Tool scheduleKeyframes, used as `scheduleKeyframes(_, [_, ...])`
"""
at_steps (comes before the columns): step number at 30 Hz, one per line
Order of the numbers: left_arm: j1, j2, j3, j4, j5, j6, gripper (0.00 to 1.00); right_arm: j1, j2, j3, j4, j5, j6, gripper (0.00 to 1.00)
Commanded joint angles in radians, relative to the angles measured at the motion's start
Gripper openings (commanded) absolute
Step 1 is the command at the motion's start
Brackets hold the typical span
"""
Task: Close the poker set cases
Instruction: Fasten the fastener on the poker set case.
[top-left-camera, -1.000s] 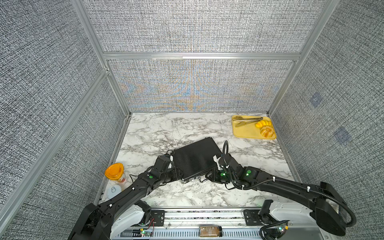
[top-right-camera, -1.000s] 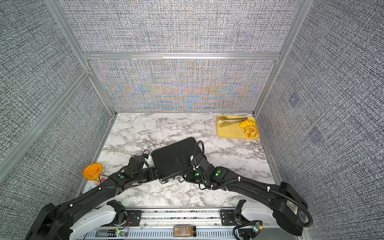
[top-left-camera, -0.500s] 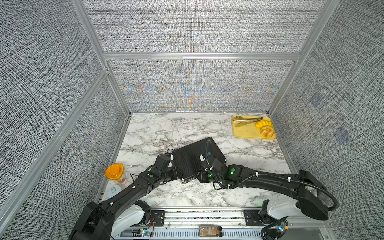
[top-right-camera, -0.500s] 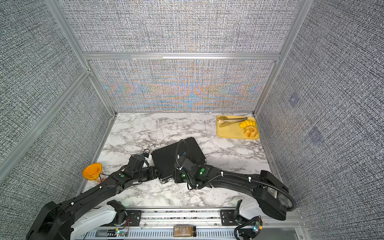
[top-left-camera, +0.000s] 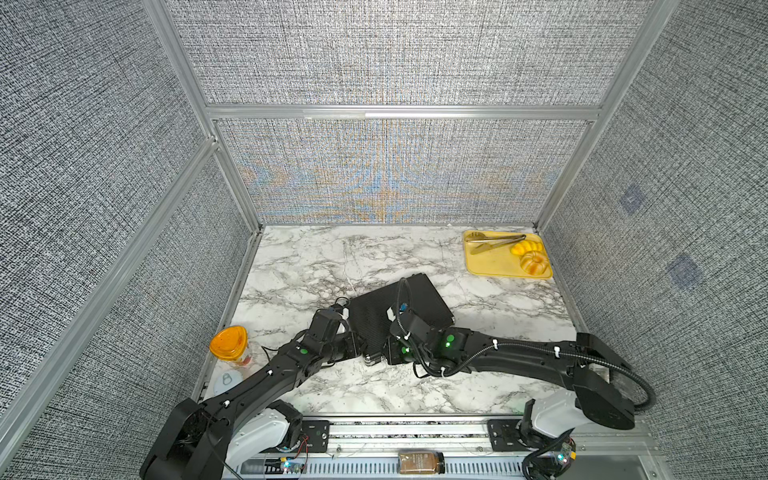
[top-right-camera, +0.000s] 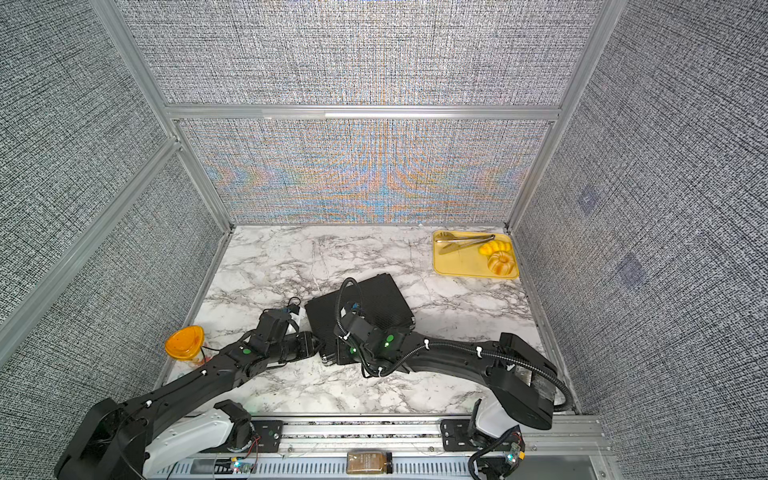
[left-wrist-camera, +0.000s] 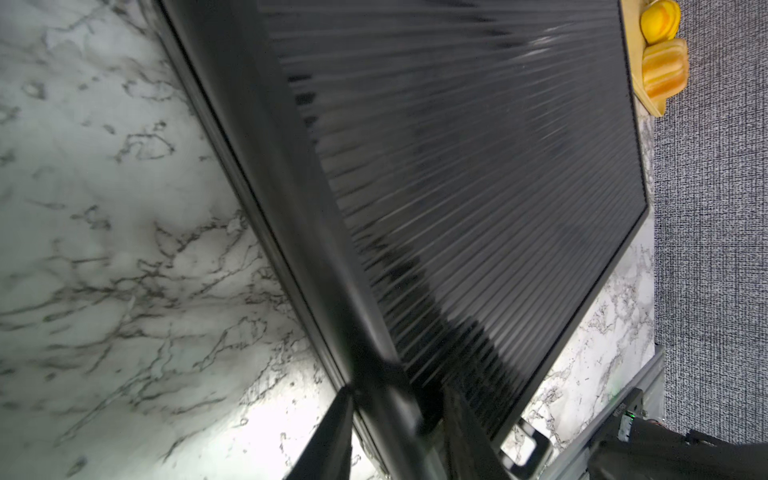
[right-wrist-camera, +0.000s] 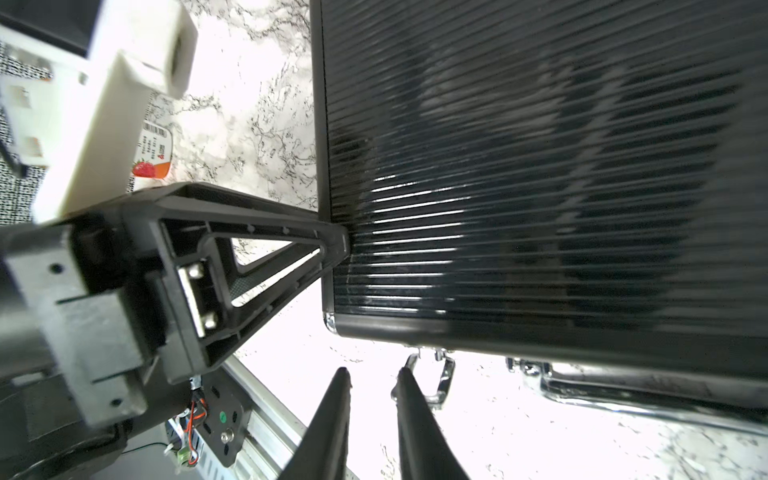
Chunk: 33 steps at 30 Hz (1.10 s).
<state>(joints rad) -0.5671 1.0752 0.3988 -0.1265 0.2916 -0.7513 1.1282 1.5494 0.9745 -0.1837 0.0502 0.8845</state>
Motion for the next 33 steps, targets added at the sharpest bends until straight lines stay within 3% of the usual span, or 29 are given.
scheduleKeyframes(1, [-0.005,0.018,-0.019,-0.129,-0.017,0.046,0.36,0.005,0.009,-0.002,0.003,0.014,0.007,0.23])
scheduleKeyframes(33, [-0.006,-0.021,-0.014,-0.181,-0.034,0.059,0.36,0.040,0.109,-0.116,0.083,0.072,0.105,0.17])
